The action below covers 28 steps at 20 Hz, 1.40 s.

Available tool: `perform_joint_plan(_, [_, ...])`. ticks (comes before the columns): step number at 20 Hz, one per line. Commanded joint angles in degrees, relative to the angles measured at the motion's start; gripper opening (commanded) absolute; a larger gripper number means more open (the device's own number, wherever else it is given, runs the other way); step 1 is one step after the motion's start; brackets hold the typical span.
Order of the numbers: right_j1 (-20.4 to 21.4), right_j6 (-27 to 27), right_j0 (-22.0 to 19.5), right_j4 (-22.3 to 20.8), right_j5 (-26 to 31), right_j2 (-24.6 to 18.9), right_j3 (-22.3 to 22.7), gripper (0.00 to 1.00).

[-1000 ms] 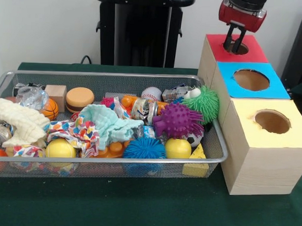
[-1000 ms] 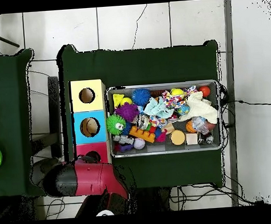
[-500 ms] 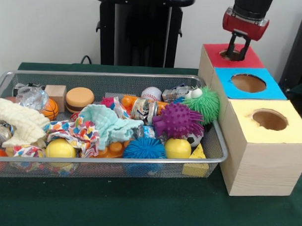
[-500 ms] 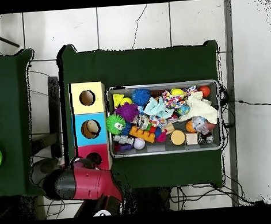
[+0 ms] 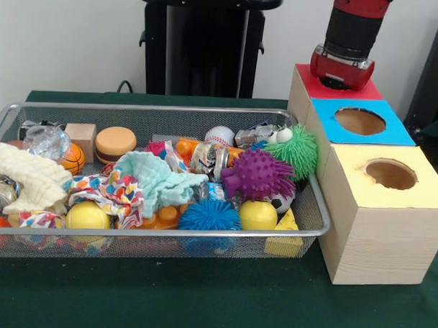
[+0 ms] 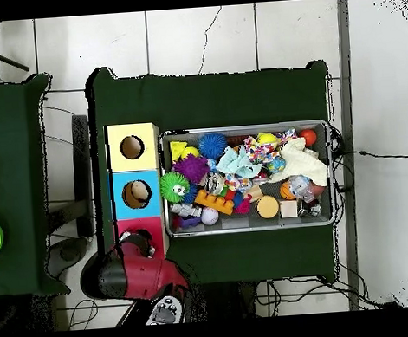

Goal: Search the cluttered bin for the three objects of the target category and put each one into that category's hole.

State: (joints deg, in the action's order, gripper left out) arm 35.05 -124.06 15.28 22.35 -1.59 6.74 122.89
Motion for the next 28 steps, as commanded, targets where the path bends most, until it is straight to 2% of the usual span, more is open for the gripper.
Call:
perform_joint_plan(1, [-5.46,-15.73,-1.44,1.90,-6.16,-8.19,-0.12,1.00])
perform_joint_plan(4, [-2.77,-13.49,1.03,3.04,-2.15,-4.95,0.18,1.00])
perform_joint_plan(9, [3.10,-9.97,2.25,2.09,7.48,-0.84,0.33,1.00])
perform_joint_plan(14, [8.08,-9.36,6.24,0.34,19.77,5.81,-2.42,1.00])
perform_joint_plan(17, [9.87,-9.38,7.51,-1.24,25.10,8.44,-4.28,1.00])
perform_joint_plan(21, [10.65,-8.98,7.98,-2.13,27.77,10.01,-5.56,1.00])
perform_joint_plan(28, [10.56,-7.51,6.33,-1.95,25.96,8.59,-4.66,1.00])
